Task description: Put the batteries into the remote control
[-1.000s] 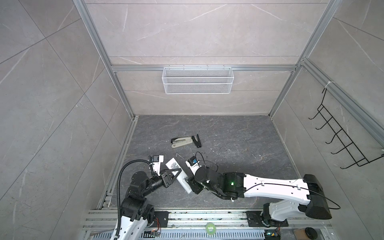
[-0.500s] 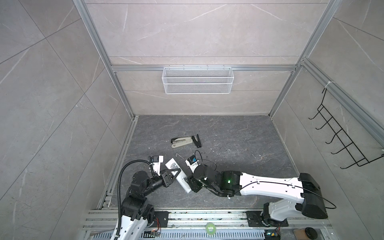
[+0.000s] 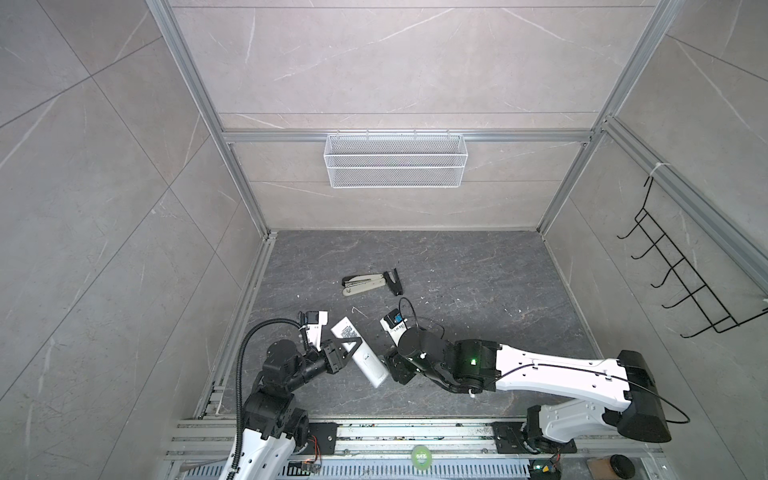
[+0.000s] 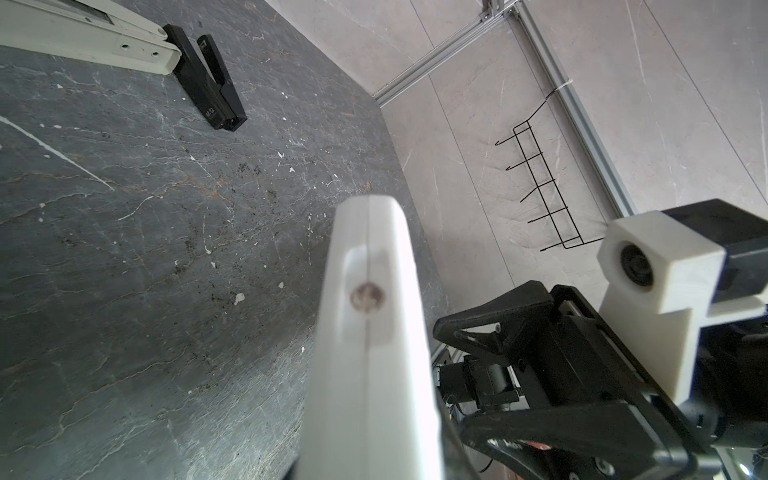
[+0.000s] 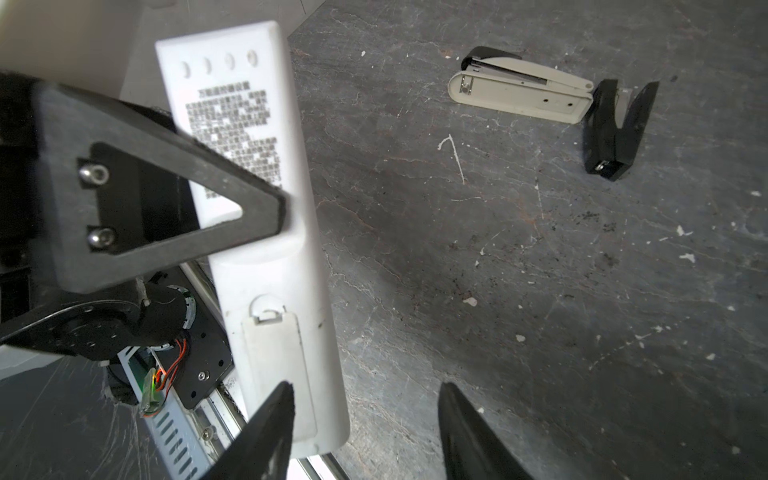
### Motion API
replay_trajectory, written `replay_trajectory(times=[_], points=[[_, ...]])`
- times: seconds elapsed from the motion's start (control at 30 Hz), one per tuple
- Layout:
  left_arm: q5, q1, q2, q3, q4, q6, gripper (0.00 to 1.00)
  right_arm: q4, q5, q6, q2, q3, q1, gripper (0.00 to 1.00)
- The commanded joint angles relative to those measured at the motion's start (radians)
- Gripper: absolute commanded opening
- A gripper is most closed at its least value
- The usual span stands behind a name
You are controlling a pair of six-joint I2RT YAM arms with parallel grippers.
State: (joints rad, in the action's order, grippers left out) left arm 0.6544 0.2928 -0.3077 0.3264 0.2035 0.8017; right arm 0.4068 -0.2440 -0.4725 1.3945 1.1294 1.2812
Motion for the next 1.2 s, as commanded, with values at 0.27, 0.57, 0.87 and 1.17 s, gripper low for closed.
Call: replay_trajectory(times=[0.27,0.57,0.87,1.17], points=[[-0.062,0.004,-0.015,0.068,0.036,-0.015,0.00,-0.095,0.125,0.078,0.086,0.010,0.040,0.76],[-0.060,0.004,-0.001,0.072,0.040,0.002,0.00,-0.119,0.124,0.089,0.185,0.039,0.040,0.80],[-0.033,0.003,-0.002,0.077,0.011,0.012,0.00,-0.202,0.146,0.080,0.187,-0.024,0.031,0.79],[-0.030,0.003,0.007,0.081,0.006,0.027,0.00,-0.264,0.171,0.084,0.198,-0.054,0.029,0.71]])
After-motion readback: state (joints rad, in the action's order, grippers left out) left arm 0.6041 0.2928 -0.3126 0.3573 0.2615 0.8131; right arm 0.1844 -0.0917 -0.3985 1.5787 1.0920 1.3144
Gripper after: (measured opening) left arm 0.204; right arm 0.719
